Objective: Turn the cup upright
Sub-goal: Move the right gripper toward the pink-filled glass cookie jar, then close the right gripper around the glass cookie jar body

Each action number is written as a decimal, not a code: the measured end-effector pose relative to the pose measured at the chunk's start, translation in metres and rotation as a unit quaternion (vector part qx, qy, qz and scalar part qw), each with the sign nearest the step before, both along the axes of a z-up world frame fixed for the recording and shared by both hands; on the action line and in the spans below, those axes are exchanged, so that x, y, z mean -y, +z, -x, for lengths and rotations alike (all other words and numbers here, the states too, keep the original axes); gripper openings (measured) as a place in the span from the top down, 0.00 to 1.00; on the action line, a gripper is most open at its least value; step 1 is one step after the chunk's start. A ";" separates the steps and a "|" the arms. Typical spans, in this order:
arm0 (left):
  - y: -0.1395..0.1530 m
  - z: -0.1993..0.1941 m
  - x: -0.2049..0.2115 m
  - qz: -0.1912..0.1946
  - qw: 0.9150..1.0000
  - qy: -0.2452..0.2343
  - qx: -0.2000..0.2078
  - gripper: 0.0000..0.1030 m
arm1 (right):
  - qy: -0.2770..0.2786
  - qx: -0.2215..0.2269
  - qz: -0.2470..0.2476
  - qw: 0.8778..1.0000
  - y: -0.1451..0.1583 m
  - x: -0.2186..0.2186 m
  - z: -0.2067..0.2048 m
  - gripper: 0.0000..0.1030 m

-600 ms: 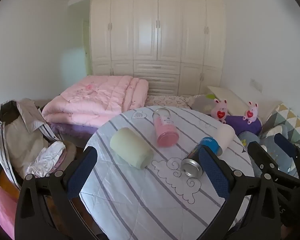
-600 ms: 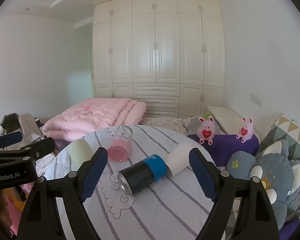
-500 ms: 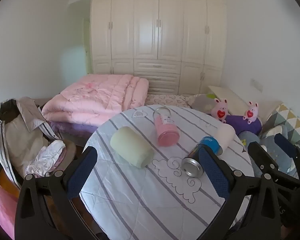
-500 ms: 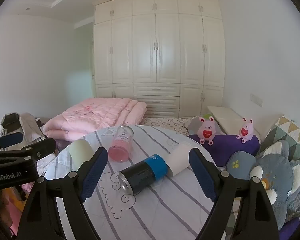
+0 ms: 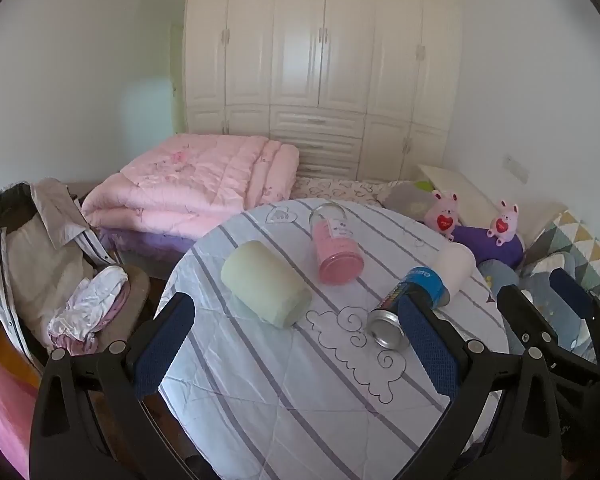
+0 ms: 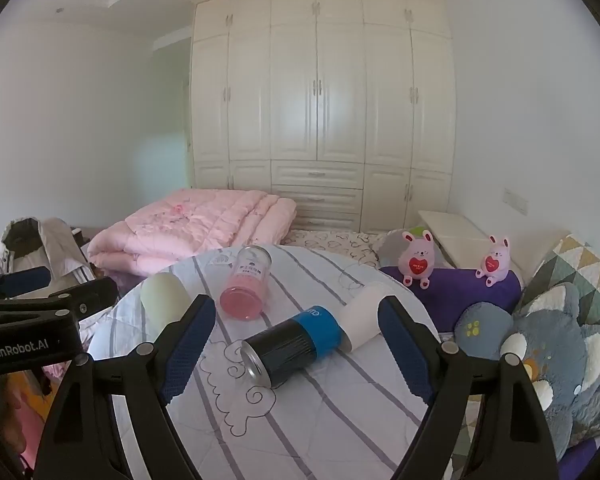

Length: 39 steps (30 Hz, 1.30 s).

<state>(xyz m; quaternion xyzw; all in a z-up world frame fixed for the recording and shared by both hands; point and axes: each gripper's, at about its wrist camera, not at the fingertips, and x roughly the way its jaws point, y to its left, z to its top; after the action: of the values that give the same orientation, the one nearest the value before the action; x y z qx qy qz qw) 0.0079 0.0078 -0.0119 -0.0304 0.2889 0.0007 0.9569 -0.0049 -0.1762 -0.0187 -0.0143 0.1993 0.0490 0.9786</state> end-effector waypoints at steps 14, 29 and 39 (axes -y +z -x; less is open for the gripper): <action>-0.016 -0.022 -0.024 0.039 0.998 0.018 -0.036 0.00 | 0.000 -0.028 0.010 1.000 -0.007 -0.012 -0.025 0.18; -0.025 -0.102 -0.041 0.057 0.993 0.016 -0.106 0.00 | 0.002 -0.076 0.013 0.997 -0.018 -0.027 -0.089 0.18; -0.027 -0.172 -0.018 0.056 0.988 -0.020 -0.144 0.00 | -0.014 -0.102 0.024 0.994 -0.017 -0.025 -0.148 0.18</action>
<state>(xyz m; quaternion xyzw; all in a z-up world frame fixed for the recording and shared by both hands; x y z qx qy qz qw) 0.1798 0.0258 -0.0388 -0.0781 0.4238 -0.0302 0.9019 0.1426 -0.1507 -0.0354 -0.0296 0.2990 0.0313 0.9533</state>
